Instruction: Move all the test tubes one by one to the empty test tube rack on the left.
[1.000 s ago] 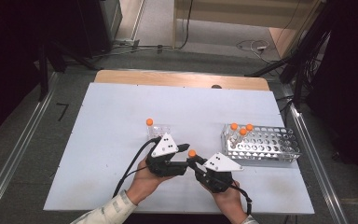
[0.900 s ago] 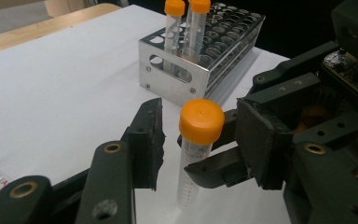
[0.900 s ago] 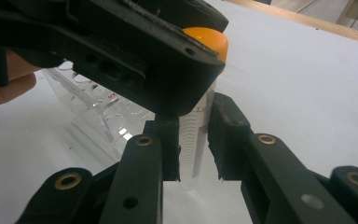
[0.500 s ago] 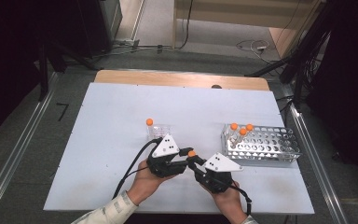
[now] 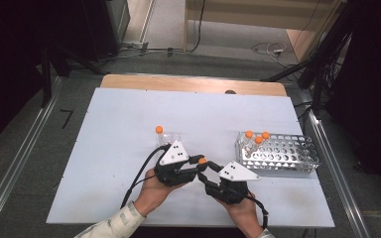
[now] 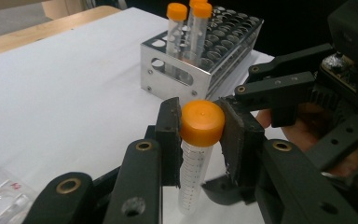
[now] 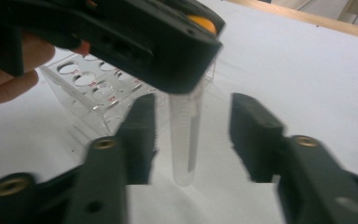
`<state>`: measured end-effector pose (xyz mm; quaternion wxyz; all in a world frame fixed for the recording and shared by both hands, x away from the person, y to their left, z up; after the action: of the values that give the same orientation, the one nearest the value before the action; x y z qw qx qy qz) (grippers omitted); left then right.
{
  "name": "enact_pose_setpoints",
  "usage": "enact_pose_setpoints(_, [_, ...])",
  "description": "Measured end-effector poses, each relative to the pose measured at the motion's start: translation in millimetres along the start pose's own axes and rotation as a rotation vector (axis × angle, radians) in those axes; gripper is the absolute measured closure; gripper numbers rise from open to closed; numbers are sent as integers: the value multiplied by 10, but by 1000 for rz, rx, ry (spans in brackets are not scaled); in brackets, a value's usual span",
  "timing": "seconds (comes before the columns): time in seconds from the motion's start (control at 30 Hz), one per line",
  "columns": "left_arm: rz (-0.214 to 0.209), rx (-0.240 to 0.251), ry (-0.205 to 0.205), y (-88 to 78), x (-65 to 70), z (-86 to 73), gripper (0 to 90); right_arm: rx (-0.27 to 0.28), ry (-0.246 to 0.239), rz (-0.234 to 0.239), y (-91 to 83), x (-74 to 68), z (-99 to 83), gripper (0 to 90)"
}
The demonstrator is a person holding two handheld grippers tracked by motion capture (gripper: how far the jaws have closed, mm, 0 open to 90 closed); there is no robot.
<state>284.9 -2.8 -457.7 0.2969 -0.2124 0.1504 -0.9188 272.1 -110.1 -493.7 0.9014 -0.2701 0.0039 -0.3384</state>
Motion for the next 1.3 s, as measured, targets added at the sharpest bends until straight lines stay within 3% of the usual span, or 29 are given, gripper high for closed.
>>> enact_pose_setpoints(0.1, [1,25,-18,-60,-42,61,701,-1,11,0,-7,16,-1,357])
enact_pose_setpoints(0.3, [-12,65,-68,-198,-164,187,701,-4,7,-1,2,14,-8,335])
enact_pose_setpoints(0.83, [114,191,-107,-687,-610,467,701,-13,11,-11,1,37,-28,339])
enact_pose_setpoints(1.07, [168,212,-127,-803,-786,488,701,-13,8,-14,3,46,-33,341])
enact_pose_setpoints(1.3, [230,185,-113,-859,-906,460,701,-14,7,-12,-3,50,-37,341])
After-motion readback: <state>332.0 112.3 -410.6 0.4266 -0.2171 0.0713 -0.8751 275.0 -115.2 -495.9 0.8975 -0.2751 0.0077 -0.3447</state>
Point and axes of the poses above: each handheld gripper's, and its own axes: y roughly forward along the jaws, z roughly out of its top, x roughly to its right, the point moved 7 cm from there along y, roughly forward along the jaws, and after that the axes turned 12 degrees about -y, right-handed, at the moved point
